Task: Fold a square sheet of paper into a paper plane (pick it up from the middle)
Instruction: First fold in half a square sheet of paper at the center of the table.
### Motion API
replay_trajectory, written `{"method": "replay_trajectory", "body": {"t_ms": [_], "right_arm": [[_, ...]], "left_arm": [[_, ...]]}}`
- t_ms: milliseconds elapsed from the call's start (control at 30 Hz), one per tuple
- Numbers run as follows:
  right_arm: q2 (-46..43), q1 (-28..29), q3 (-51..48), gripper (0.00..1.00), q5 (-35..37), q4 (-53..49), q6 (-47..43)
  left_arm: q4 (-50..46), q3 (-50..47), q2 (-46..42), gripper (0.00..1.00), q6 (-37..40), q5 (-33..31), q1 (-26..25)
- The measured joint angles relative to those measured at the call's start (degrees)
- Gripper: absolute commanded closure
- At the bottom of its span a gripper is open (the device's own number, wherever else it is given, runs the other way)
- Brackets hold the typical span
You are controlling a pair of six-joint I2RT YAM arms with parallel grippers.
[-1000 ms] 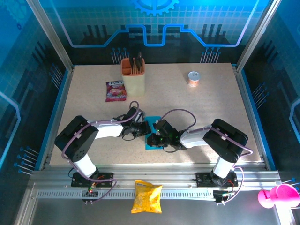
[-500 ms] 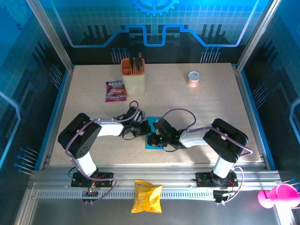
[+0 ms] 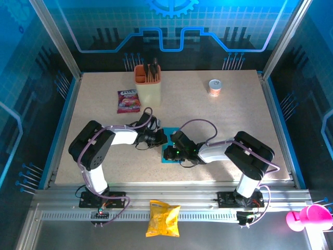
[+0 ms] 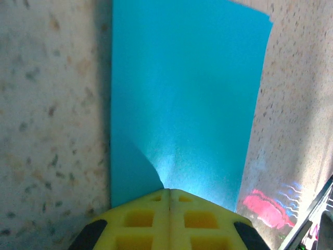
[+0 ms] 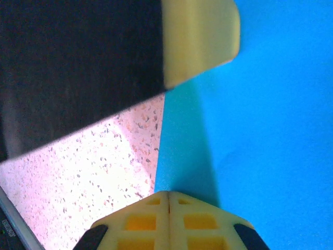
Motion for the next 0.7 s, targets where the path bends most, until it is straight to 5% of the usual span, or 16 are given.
{"method": "replay_trajectory", "body": {"t_ms": [700], "right_arm": [[0.0,0.1,-1.7,1.0,0.5,3.4,0.6]], "left_arm": [[-7.3,16.5,10.0,1.0,5.0,-3.7,7.2]]}}
